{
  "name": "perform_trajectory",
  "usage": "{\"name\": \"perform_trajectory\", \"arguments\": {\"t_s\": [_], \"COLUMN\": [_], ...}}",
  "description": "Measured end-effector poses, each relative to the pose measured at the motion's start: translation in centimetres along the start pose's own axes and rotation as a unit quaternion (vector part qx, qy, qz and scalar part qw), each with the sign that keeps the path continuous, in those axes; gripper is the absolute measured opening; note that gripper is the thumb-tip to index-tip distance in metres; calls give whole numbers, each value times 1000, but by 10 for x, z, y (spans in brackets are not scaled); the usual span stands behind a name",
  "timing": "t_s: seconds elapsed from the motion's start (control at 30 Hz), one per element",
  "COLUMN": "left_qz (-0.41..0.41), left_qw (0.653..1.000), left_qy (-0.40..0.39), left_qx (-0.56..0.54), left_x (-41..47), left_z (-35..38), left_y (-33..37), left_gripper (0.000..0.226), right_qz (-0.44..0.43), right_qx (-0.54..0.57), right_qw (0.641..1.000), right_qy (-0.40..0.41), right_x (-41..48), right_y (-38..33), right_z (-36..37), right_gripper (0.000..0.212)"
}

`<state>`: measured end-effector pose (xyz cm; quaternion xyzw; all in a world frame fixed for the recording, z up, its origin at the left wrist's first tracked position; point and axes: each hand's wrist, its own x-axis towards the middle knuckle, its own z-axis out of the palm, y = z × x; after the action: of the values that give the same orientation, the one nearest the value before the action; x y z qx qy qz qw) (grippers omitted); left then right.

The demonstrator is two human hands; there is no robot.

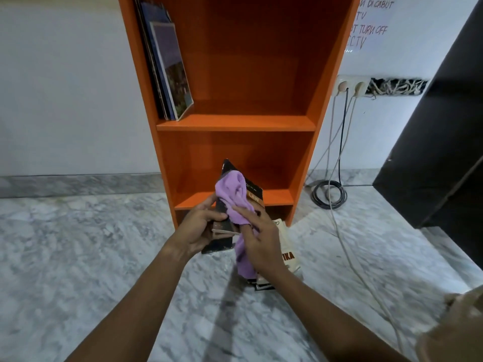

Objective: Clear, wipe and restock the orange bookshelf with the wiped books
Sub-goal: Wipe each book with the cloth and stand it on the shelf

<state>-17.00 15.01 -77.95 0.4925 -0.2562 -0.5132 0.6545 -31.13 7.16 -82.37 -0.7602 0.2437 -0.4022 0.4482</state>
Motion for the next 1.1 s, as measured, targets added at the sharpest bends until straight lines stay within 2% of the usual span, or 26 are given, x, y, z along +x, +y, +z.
{"name": "perform_trajectory", "arguments": {"t_s": [0.1,0.17,0.2,0.27,0.33,0.37,0.5,0.53,0.6,0.63,0.67,0.77,0.8,0.87,0.93,0.97,1.1], "left_qz": [6,19,24,35,39,37,8,-2,-21,-23,-17,-8,-10,-18,-21,-22,-6], "left_qw": [999,999,998,997,996,996,1000,1000,981,969,968,996,998,993,989,988,986], "left_qy": [16,14,13,10,3,-6,-9,8,64,86,93,60,68,98,126,124,32], "left_qx": [-28,-40,-50,-72,-82,-80,-20,28,180,229,230,68,12,-61,-80,-89,-165], "left_x": [0,1,0,0,0,0,4,4,4,5,5,13,17,20,16,13,-1], "left_z": [4,4,5,3,5,7,5,5,8,12,16,34,36,32,31,32,40], "left_y": [7,14,18,23,26,25,18,19,24,25,27,34,37,43,41,39,38], "left_gripper": [62,63,64,65,66,66,62,61,63,72,85,104,103,83,48,42,51], "right_qz": [91,209,269,360,379,369,301,294,255,218,171,57,23,-58,-93,-94,-95], "right_qx": [-22,15,72,224,370,407,418,384,245,169,104,-83,-134,-199,-190,-173,-208], "right_qw": [991,970,952,896,839,828,857,875,935,961,980,993,987,970,964,964,962], "right_qy": [99,122,124,134,125,110,3,4,22,25,12,-58,-85,-126,-163,-178,-149], "right_x": [11,26,32,43,49,50,56,59,64,65,64,53,47,38,29,27,30], "right_y": [8,25,32,39,33,25,-8,-13,-26,-30,-35,-42,-42,-41,-45,-48,-54], "right_z": [-17,-33,-40,-55,-61,-64,-66,-64,-61,-59,-57,-37,-28,-14,-6,-3,0], "right_gripper": [31,20,15,22,37,42,55,54,26,17,12,9,9,28,49,58,75]}}
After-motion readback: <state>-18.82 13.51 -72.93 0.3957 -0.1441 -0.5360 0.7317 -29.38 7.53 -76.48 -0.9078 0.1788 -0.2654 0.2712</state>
